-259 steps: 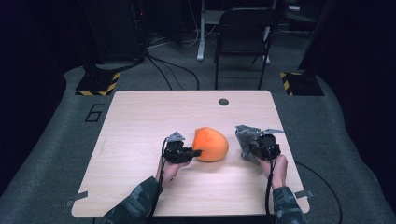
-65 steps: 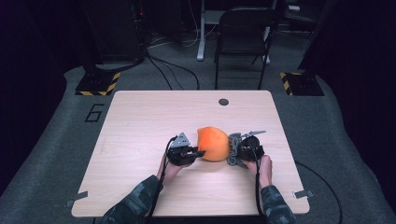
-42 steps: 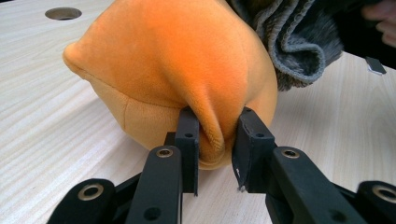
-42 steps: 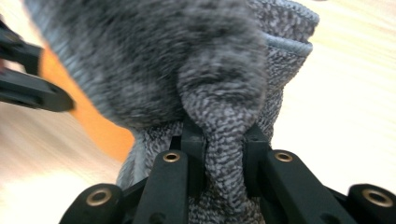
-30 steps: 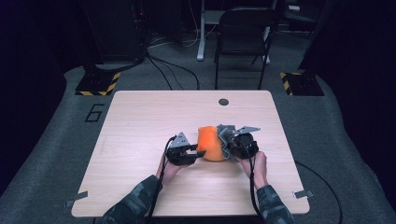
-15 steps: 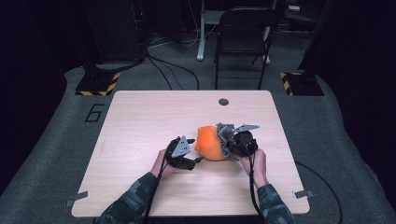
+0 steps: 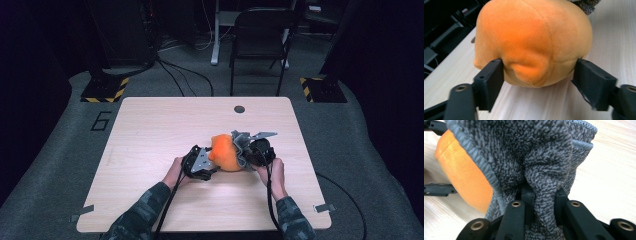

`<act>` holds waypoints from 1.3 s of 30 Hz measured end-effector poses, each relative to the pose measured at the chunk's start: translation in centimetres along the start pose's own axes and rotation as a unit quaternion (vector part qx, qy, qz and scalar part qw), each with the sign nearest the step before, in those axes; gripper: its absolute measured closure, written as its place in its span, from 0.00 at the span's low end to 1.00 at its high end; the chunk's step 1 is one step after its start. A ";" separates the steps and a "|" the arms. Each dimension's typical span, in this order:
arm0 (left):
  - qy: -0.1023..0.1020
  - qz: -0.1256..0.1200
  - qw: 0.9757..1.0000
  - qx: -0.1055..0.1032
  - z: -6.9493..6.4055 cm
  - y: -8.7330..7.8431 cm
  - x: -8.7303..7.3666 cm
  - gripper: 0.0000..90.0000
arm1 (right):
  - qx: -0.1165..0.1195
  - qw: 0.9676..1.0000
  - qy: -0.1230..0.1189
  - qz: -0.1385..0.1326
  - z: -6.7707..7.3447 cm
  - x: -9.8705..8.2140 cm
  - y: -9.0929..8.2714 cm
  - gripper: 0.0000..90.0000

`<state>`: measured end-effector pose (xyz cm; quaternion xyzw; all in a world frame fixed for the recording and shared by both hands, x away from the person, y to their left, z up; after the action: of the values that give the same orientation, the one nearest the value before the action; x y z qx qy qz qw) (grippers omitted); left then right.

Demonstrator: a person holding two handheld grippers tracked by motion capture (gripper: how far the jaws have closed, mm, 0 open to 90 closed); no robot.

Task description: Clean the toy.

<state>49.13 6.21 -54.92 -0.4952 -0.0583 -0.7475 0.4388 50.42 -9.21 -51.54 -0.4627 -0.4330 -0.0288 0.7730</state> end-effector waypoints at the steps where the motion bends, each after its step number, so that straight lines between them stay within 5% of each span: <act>1: 0.000 -0.004 1.000 0.003 0.0 0.1 0.1 0.34 | 0.000 1.000 0.001 0.000 0.0 0.0 0.0 0.86; 3: 0.008 -0.006 1.000 0.004 -0.1 0.0 0.1 0.37 | 0.000 1.000 0.001 0.000 0.0 0.0 0.0 0.86; 7: 0.004 -0.009 1.000 0.003 -0.3 0.2 0.0 0.59 | 0.000 1.000 0.002 -0.003 -0.1 -0.1 0.1 0.86; 12: -0.013 -0.001 1.000 0.001 -0.2 0.2 -0.1 0.75 | 0.006 1.000 0.010 -0.013 0.0 0.1 -0.5 0.85; 19: -0.033 0.003 0.999 -0.005 0.1 0.0 -0.5 0.82 | -0.034 0.999 0.035 -0.022 -2.5 -1.2 -3.6 0.86; 22: -0.034 0.001 0.999 -0.005 0.1 0.0 -0.5 0.84 | -0.051 0.998 0.045 0.000 -3.9 -3.3 -3.9 0.86; 28: -0.061 -0.004 0.998 -0.003 0.4 -0.1 -0.4 0.86 | -0.059 0.996 0.064 0.009 -5.3 -4.3 -3.7 0.85; 34: -0.108 -0.010 0.994 0.003 1.0 -0.1 0.6 0.88 | -0.062 0.995 0.073 0.012 -5.9 -4.7 -3.4 0.85; 36: -0.133 -0.014 0.991 0.001 1.3 -0.3 1.3 0.88 | -0.063 0.995 0.077 0.010 -6.0 -4.7 -3.5 0.85; 39: -0.184 -0.018 0.983 -0.009 1.7 -0.9 2.9 0.88 | -0.065 0.995 0.077 0.008 -6.3 -4.7 -3.7 0.85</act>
<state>49.28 5.95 -51.46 -0.6274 -0.1404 -0.6517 0.4025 49.90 -17.70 -53.47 -0.5114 -0.3657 -0.0862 0.7729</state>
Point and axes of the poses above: each handheld gripper's, and its own axes: y roughly forward along the jaws, x roughly out of its top, z roughly to its left, the point moved 9 cm from there along y, roughly forward along the jaws, and after that the axes turned 13 degrees about x, right-handed, at the moved point
